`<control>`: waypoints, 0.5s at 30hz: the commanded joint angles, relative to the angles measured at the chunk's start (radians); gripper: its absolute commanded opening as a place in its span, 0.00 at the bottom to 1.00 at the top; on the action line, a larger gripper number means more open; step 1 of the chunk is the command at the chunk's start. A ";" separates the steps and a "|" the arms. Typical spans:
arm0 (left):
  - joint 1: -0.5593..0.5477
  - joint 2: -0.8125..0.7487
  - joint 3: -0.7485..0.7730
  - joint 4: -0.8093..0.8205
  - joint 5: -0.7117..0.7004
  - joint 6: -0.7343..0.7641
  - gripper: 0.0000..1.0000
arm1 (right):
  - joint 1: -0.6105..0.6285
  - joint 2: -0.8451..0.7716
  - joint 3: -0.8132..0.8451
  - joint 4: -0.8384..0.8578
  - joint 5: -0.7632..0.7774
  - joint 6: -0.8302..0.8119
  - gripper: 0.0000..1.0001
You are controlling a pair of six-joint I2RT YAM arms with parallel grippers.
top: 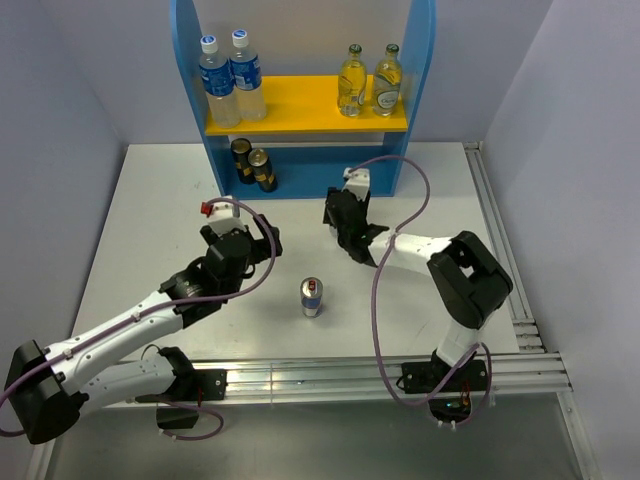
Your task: Place and organize the beverage onto the shelf
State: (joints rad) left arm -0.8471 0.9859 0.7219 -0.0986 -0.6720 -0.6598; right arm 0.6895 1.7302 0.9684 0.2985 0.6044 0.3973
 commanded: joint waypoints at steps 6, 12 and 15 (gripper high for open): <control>-0.036 -0.033 -0.029 -0.004 -0.018 -0.035 0.99 | -0.169 0.057 0.213 0.099 0.044 -0.086 0.00; -0.049 -0.030 -0.049 -0.003 -0.018 -0.043 0.99 | -0.283 0.205 0.394 0.030 -0.023 -0.084 0.00; -0.063 -0.032 -0.064 0.019 -0.009 -0.041 0.99 | -0.320 0.259 0.458 0.007 -0.041 -0.080 0.00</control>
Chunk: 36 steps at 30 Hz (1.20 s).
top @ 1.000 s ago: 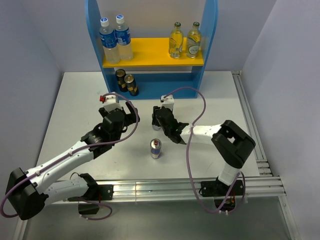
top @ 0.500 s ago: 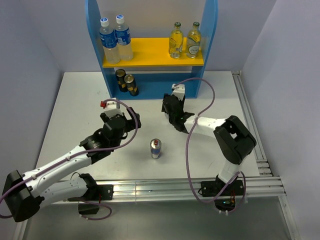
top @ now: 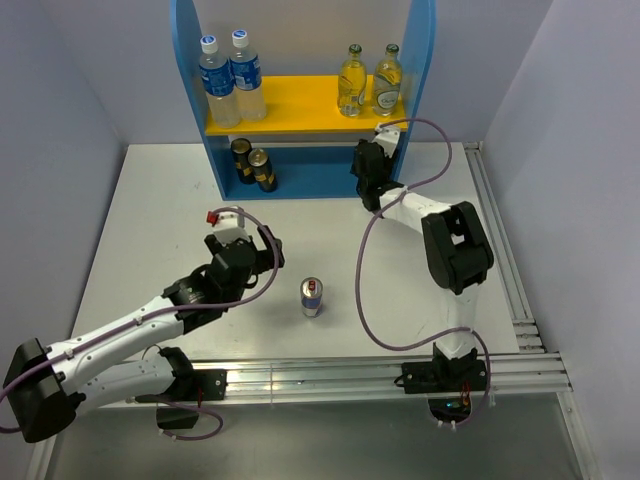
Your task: Place and organize the beverage onto the shelf
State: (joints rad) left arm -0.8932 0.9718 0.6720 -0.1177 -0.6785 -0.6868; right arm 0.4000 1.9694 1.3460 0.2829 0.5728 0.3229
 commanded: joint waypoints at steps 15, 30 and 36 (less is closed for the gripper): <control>-0.087 0.001 0.020 0.039 0.004 0.004 0.99 | -0.063 0.079 0.154 -0.065 -0.022 0.024 0.37; -0.121 -0.028 0.011 0.013 -0.035 -0.010 0.99 | -0.030 0.059 0.127 -0.143 0.035 0.074 0.85; -0.151 -0.073 0.032 -0.043 -0.040 -0.011 0.99 | -0.030 0.060 0.130 -0.155 0.032 0.077 0.85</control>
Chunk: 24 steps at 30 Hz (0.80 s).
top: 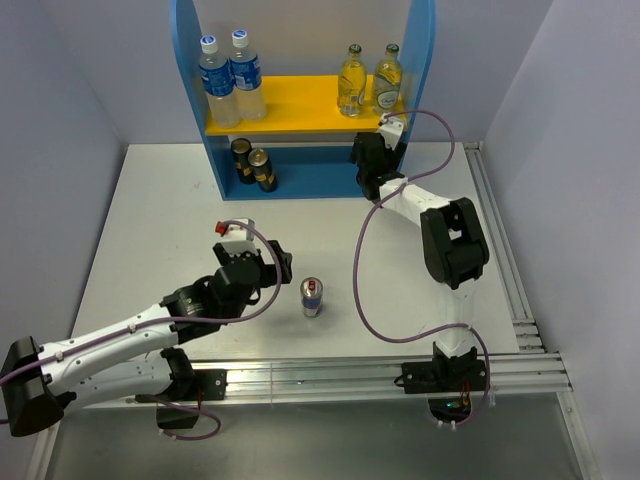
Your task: Place and organize the beverage onto the shelf
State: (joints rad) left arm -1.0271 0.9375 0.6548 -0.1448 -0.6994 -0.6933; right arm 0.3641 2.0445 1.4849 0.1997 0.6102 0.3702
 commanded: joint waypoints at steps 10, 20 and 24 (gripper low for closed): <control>-0.067 -0.036 0.077 -0.050 -0.023 -0.020 0.99 | 0.009 -0.041 -0.008 -0.322 -0.047 0.245 0.79; -0.093 -0.031 0.062 -0.022 -0.037 -0.023 0.99 | 0.070 -0.173 -0.208 -0.370 0.017 0.311 0.76; -0.100 -0.039 0.046 -0.003 -0.043 -0.022 0.99 | 0.090 -0.176 -0.195 -0.379 0.062 0.266 0.76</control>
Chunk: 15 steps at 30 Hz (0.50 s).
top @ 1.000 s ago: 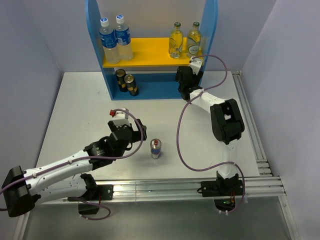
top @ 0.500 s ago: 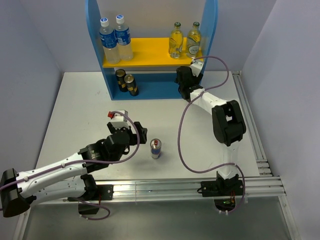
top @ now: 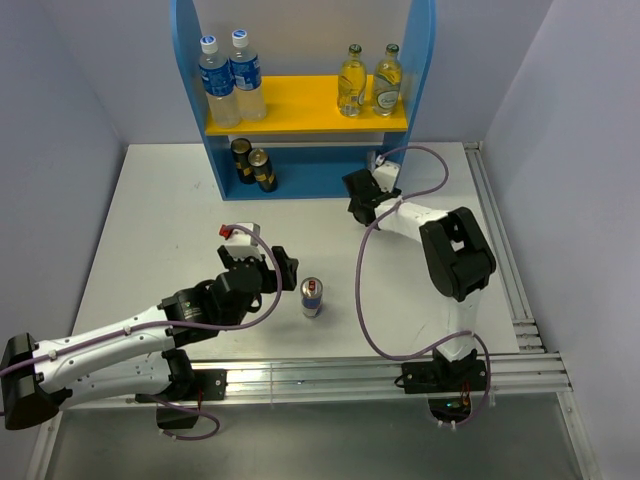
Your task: Place and organize the beverage onto the shelf
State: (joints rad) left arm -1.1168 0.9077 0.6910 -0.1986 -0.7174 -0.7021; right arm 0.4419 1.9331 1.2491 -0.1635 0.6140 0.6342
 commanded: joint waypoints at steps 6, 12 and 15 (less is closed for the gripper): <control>-0.020 -0.006 0.012 0.042 -0.045 -0.020 0.99 | 0.012 0.000 0.188 -0.048 0.105 -0.088 0.77; -0.023 -0.013 0.004 0.037 -0.062 -0.019 0.99 | -0.012 0.127 0.357 -0.097 0.116 -0.172 0.77; -0.023 -0.003 0.005 0.041 -0.066 -0.019 0.99 | -0.040 0.158 0.412 -0.129 0.092 -0.169 0.77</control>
State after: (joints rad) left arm -1.1332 0.9077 0.6907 -0.1860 -0.7578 -0.7048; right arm 0.4446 2.0369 1.5940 -0.2348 0.7223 0.5129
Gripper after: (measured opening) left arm 0.994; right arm 0.769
